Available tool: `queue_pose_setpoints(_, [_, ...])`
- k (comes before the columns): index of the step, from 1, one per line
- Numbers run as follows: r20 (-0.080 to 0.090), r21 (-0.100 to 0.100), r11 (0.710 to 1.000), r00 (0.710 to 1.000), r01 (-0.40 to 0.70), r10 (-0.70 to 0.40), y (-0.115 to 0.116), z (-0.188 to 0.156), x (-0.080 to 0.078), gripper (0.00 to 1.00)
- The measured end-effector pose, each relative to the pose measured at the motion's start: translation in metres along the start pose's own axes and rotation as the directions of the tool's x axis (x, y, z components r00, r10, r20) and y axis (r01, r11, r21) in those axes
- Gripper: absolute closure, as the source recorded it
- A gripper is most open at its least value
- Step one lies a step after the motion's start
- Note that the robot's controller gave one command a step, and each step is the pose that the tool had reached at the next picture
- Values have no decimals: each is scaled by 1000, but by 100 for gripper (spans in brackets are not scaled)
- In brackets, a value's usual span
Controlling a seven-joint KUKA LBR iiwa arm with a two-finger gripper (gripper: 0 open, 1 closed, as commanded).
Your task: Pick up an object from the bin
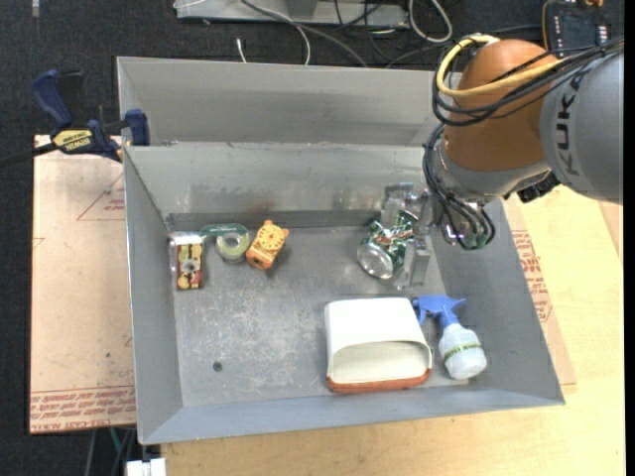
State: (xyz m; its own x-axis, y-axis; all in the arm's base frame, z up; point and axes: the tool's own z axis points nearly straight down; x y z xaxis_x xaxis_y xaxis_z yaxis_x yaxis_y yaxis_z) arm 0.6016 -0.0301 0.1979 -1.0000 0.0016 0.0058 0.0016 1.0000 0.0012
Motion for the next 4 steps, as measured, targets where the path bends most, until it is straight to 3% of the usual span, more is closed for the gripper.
queue_pose_setpoints(1, [8,1,1000,1000,1,-1,0,-5,-1,0])
queue_pose_setpoints(2, [11,3,975,974,224,-224,-34,99,-40,0])
queue_pose_setpoints(3, [11,-5,941,941,-339,339,-32,126,-42,0])
queue_pose_setpoints(4, [12,3,940,940,342,-342,-10,126,-48,0])
